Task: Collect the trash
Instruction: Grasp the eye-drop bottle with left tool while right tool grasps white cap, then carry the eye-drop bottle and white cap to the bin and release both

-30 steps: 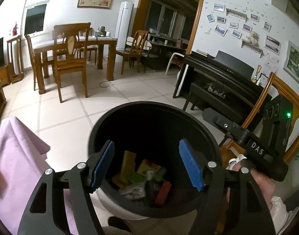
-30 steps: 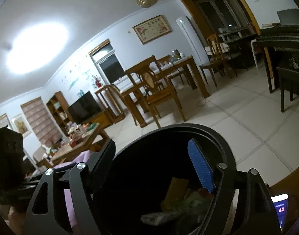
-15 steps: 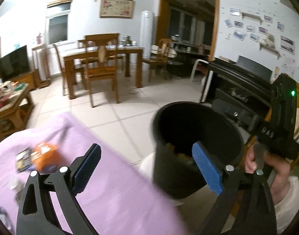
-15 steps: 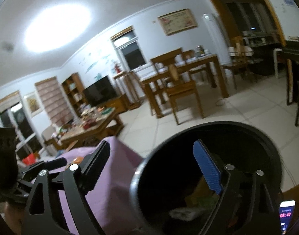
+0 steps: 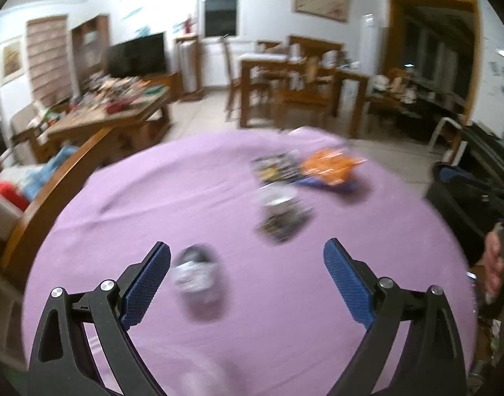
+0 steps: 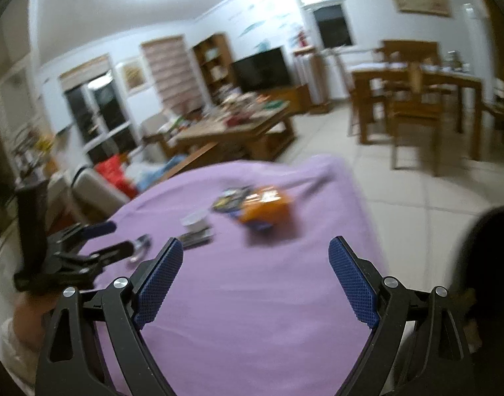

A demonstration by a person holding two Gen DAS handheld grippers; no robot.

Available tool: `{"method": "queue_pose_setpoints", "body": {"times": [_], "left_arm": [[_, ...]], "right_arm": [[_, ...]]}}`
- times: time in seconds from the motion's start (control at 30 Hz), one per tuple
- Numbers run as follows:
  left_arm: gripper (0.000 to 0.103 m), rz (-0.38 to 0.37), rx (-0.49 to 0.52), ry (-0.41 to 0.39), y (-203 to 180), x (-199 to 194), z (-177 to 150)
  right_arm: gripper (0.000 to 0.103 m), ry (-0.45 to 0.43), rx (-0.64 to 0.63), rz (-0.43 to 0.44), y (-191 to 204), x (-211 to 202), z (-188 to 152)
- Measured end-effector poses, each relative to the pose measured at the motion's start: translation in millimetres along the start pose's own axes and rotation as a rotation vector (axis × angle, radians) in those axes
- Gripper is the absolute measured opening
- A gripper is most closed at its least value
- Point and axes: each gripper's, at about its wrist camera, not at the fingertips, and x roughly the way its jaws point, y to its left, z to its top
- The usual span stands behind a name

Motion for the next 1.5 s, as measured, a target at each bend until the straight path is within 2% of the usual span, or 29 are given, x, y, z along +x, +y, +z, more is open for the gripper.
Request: {"method": "queue_pose_setpoints", "body": {"times": [0.03,0.17,0.3,0.33,0.43,0.5,0.6,0.67,0.73,0.83,0.97,1.07,1.17,1.33,1.5], "left_arm": [[0.091,0.010,-0.008,0.017,10.2,3.0,-4.6],[0.074,0.018,-0.024,0.091,31.8,21.2,-9.6],[0.061,-0.004,-0.030,0.139,37.0,34.0,-14.4],[0.061,-0.010,-0.034,0.137,35.8,32.8,-15.2],[0.049,-0.017,-0.031,0.133,40.1,30.6,-15.0],[0.040,-0.003,-0.024,0.133,42.8,29.9,-16.1],[0.040,-0.009,-0.030,0.131,45.2,28.9,-16.3],[0.040,-0.017,-0.037,0.130,49.2,28.9,-17.0],[0.040,-0.025,-0.047,0.128,48.6,29.5,-15.9],[0.040,-0.036,-0.064,0.122,51.5,28.4,-15.0],[0.040,-0.057,-0.067,0.065,50.7,18.3,-11.3],[0.040,-0.087,-0.055,0.020,44.1,11.6,-9.6],[0.040,-0.121,-0.044,-0.018,34.0,4.0,-6.0],[0.040,-0.176,-0.003,-0.087,1.4,-13.4,9.5],[0.040,-0.255,0.074,-0.132,-52.0,-22.6,29.4]], "right_arm": [[0.089,0.020,-0.016,0.014,9.7,11.1,3.9],[0.089,0.087,-0.094,0.031,46.9,54.0,20.9],[0.081,0.149,-0.162,0.028,62.6,89.4,29.6],[0.077,0.169,-0.175,0.025,69.1,103.4,32.0],[0.069,0.219,-0.199,0.013,80.4,134.7,36.7],[0.068,0.249,-0.212,0.004,86.0,153.3,36.7],[0.063,0.279,-0.225,-0.013,91.5,174.0,34.8],[0.056,0.296,-0.230,-0.020,94.7,186.3,35.9],[0.039,0.312,-0.245,-0.025,91.9,195.7,35.3],[0.037,0.302,-0.238,-0.013,90.5,197.0,33.8],[0.037,0.231,-0.179,0.029,71.2,169.9,36.2],[0.037,0.130,-0.122,0.065,58.0,133.4,41.3],[0.037,0.022,-0.063,0.064,39.4,86.6,40.6],[0.037,-0.151,0.027,-0.033,-8.1,6.7,31.7],[0.037,-0.267,0.097,-0.140,-58.3,-59.8,11.5]]}}
